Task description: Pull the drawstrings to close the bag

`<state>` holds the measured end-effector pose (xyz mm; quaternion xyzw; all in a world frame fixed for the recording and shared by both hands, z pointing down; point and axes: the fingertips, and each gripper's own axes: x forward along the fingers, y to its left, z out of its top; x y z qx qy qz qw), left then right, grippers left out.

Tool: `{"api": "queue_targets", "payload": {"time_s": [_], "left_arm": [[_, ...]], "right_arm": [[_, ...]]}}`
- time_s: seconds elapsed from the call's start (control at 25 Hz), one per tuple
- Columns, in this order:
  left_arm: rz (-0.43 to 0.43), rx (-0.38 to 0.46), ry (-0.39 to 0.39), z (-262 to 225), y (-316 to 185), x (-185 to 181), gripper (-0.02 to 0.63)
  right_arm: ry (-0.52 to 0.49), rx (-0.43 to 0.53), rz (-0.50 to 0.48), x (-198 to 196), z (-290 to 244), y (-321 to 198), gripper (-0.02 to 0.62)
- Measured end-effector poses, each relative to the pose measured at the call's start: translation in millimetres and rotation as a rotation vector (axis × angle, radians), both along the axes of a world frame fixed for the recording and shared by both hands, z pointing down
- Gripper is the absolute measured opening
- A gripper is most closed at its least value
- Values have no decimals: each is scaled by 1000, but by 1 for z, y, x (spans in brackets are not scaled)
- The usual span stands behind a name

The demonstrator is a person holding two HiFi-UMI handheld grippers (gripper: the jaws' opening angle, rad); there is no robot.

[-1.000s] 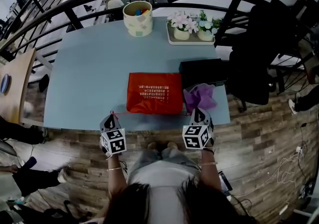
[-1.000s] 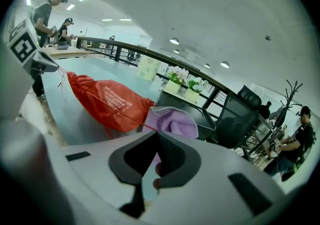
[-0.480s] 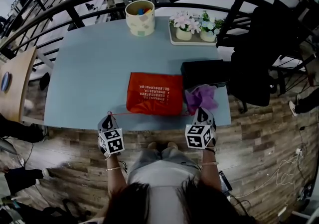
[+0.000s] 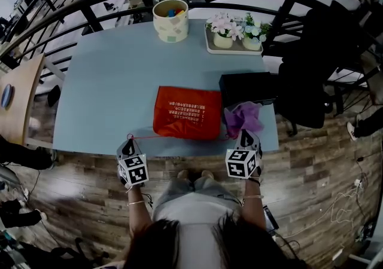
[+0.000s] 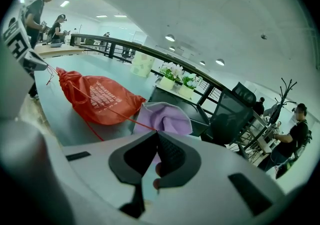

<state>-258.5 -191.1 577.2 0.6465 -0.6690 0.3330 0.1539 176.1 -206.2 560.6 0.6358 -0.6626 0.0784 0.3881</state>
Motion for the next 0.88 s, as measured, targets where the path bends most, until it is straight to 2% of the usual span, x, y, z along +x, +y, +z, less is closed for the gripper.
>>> {"api": "queue_targets", "payload": {"time_s": [0.88], "left_arm": [[-38,-18,21,8,12,-16,17]], "right_arm": [[14,-18,29,11,1,3,26]]}}
